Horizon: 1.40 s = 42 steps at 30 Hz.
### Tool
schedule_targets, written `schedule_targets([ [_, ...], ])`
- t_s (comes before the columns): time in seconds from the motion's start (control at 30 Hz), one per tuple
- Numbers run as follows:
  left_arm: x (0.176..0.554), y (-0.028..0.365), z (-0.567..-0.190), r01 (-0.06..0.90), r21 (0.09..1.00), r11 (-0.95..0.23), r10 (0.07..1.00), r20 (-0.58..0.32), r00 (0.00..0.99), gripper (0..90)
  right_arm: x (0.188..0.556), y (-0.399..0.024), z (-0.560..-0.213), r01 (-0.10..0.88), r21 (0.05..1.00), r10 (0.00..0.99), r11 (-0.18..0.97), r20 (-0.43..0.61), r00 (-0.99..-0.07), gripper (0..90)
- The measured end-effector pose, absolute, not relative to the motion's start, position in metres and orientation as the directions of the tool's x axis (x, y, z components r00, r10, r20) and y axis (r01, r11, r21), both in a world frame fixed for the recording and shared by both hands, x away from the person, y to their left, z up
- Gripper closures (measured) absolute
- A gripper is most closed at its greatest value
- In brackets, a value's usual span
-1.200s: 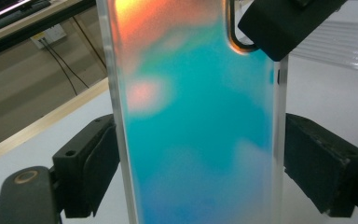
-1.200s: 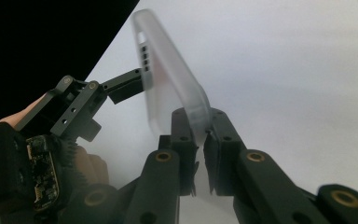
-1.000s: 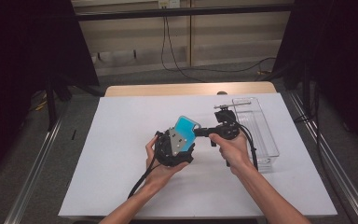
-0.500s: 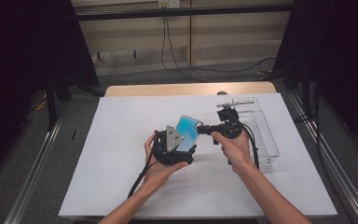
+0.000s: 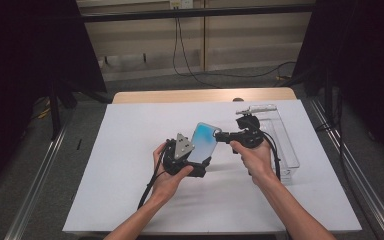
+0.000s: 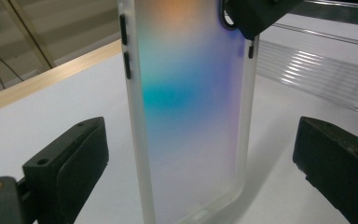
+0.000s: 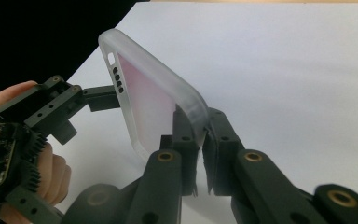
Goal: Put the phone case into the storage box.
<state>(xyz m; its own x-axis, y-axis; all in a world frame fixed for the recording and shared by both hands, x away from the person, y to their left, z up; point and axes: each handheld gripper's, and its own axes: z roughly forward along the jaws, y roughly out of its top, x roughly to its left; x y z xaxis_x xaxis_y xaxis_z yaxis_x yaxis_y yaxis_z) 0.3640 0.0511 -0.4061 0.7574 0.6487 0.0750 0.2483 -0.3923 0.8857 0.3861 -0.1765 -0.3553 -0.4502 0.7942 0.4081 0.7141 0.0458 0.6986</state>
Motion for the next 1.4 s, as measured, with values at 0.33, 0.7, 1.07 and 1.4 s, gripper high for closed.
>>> schedule_targets([
  [0.33, 0.364, 0.065, -0.405, 0.268, 0.908, -0.321, 0.706, 0.041, 0.707, 5.5, 0.385, -0.185, -0.357, 0.696, 0.717, 0.807, 0.040, 0.387, -0.446, 84.1],
  [0.7, 0.361, 0.087, -0.408, 0.226, 0.942, -0.247, 0.741, 0.034, 0.670, 6.5, 0.381, -0.193, -0.361, 0.687, 0.726, 0.823, 0.036, 0.369, -0.433, 84.2],
  [1.07, 0.354, 0.112, -0.422, 0.231, 0.952, -0.201, 0.767, 0.007, 0.641, 6.3, 0.373, -0.203, -0.367, 0.677, 0.735, 0.828, 0.032, 0.360, -0.430, 84.2],
  [1.4, 0.342, 0.129, -0.423, 0.207, 0.963, -0.173, 0.760, -0.004, 0.650, 5.6, 0.368, -0.221, -0.363, 0.657, 0.754, 0.838, 0.010, 0.353, -0.417, 84.2],
])
